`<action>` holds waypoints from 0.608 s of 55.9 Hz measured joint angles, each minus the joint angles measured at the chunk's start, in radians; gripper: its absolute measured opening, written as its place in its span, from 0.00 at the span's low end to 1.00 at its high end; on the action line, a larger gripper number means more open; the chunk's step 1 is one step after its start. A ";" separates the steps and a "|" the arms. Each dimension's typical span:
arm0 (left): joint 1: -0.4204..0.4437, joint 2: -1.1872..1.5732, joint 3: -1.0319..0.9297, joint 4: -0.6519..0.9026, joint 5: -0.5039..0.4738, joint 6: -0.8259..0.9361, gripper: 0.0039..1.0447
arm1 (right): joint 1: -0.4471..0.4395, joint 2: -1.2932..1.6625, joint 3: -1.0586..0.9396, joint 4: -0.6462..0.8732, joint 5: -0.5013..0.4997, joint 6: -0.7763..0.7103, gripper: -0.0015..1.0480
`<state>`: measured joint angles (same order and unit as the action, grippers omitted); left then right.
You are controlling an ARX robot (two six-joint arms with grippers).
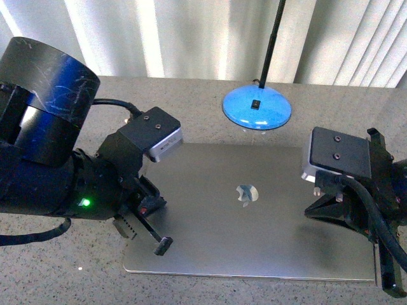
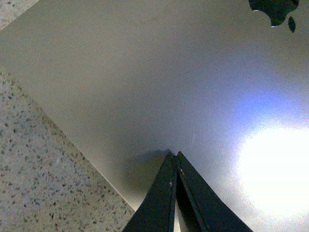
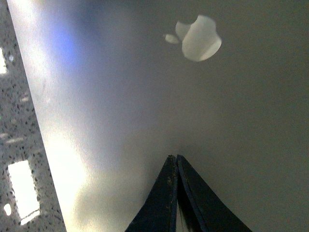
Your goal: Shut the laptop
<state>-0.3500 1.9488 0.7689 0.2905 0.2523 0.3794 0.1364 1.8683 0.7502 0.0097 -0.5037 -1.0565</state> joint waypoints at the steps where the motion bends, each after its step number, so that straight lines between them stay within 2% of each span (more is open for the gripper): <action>1: 0.003 -0.003 0.000 -0.002 0.002 -0.002 0.03 | 0.000 0.000 0.000 0.002 -0.003 0.006 0.03; 16: 0.061 -0.097 -0.005 0.019 -0.010 -0.077 0.03 | 0.028 -0.005 -0.048 0.114 -0.029 0.108 0.03; 22: 0.091 -0.171 -0.027 0.131 -0.056 -0.170 0.03 | 0.049 -0.029 -0.091 0.259 -0.012 0.186 0.03; 28: 0.117 -0.229 -0.043 0.257 -0.119 -0.276 0.03 | 0.061 -0.066 -0.119 0.471 0.088 0.308 0.03; 29: 0.121 -0.235 -0.043 0.268 -0.122 -0.289 0.04 | 0.062 -0.076 -0.119 0.525 0.113 0.351 0.04; 32: 0.138 -0.268 -0.041 0.294 -0.132 -0.336 0.16 | 0.060 -0.112 -0.111 0.643 0.142 0.447 0.15; 34: 0.144 -0.270 -0.042 0.295 -0.135 -0.356 0.25 | 0.059 -0.124 -0.107 0.656 0.144 0.476 0.22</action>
<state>-0.2058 1.6783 0.7273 0.5854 0.1173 0.0231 0.1951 1.7439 0.6434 0.6655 -0.3595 -0.5808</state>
